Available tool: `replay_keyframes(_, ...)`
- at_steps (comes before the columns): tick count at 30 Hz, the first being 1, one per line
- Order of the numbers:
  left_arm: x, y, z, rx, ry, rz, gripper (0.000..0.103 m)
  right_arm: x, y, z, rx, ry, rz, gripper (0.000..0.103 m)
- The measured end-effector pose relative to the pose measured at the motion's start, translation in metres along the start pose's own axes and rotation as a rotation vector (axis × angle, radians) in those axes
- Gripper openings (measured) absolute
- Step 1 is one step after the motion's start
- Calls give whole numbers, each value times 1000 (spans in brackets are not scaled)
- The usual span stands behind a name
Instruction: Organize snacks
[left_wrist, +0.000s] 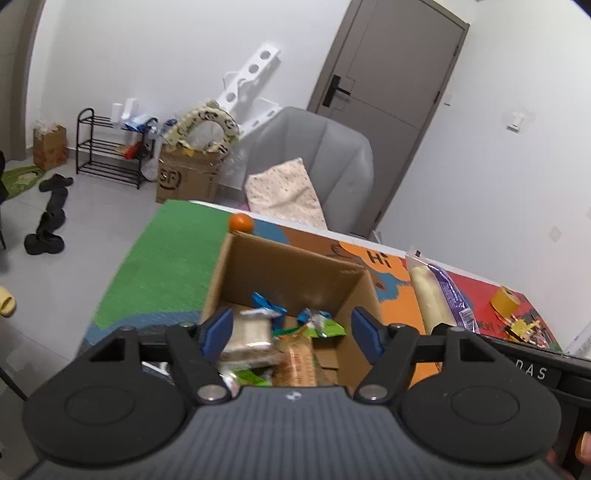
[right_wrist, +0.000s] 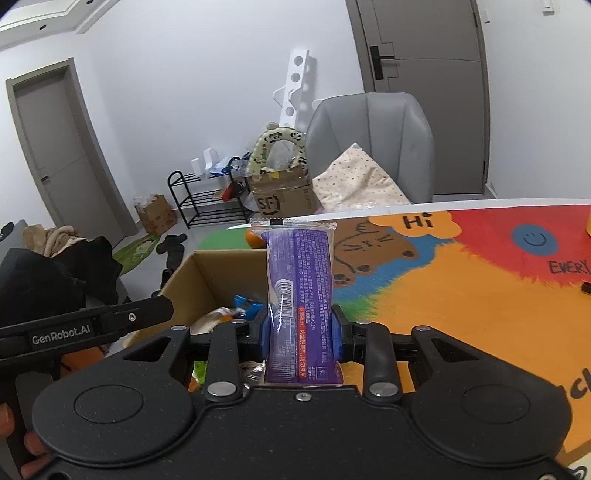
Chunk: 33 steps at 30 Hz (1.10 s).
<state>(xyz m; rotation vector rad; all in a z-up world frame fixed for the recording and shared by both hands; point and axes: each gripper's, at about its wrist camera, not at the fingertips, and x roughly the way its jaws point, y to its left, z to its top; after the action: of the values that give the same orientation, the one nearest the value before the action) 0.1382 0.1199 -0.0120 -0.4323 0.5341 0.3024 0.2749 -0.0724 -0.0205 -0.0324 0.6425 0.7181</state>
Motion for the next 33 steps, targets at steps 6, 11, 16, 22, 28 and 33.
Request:
replay_keyframes(6,-7,12,3,-4,-1,1,73,11,19,3,-12,8,16,29)
replay_keyframes(11,-10,22,4,-14,0,-5,75,16,28,5,0,-8,36,30)
replay_keyframes(16,-7,28,5,-14,9,-5,78,18,21,2,44,-16,12,44)
replay_keyframes(22,-3,29,2,-23,18,-3,83,2,16,-5,31,-24,-10,52)
replay_keyframes(28,-1,16,-2,-3,37,-19,87,-11,1,-14,52,-16,-31,56)
replay_keyframes(33,-3,4,-7,27,36,-24,90,-23,-10,-23,77,-22,-44,66)
